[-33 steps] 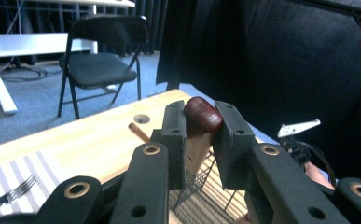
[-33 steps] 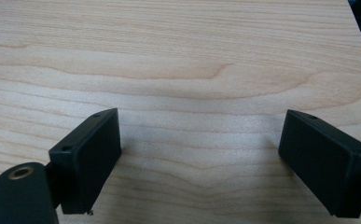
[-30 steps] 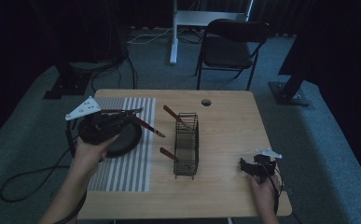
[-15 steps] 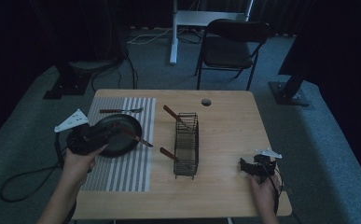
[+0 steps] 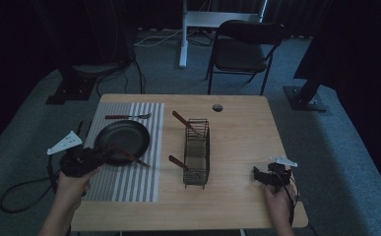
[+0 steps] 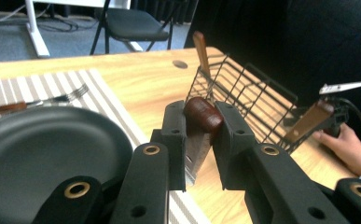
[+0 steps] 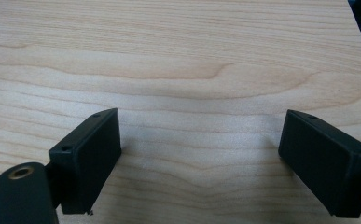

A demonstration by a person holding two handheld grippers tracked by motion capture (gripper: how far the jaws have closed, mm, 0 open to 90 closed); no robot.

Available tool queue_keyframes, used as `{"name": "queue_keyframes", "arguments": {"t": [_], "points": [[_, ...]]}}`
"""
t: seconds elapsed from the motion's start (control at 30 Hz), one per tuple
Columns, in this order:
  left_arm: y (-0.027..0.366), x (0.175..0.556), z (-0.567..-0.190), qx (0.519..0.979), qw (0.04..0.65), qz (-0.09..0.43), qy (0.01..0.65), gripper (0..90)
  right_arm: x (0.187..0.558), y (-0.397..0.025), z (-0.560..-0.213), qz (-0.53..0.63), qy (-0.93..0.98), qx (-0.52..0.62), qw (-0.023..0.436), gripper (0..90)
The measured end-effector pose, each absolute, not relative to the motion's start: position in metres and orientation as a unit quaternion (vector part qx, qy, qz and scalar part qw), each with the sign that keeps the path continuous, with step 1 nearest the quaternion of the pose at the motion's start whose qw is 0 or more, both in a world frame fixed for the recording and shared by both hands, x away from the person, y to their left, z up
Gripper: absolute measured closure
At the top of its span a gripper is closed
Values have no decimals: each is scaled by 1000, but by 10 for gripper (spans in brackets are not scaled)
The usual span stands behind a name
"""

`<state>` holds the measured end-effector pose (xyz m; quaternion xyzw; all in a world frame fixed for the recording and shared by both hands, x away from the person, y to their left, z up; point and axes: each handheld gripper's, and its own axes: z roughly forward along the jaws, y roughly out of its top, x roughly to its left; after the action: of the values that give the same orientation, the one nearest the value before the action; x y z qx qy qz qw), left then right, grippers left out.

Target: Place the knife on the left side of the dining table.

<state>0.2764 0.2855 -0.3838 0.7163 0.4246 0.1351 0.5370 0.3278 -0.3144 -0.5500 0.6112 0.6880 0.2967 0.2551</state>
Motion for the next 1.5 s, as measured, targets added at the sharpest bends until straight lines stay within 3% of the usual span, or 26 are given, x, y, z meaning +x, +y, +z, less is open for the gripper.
{"name": "queue_keyframes", "arguments": {"t": [0.83, 1.5], "points": [[302, 279, -430, 710, 536, 84, 450, 764, 328, -314, -550, 296, 688, 611, 255, 120], [354, 278, -483, 639, 525, 46, 561, 713, 328, -314, -550, 297, 688, 612, 255, 120]]}}
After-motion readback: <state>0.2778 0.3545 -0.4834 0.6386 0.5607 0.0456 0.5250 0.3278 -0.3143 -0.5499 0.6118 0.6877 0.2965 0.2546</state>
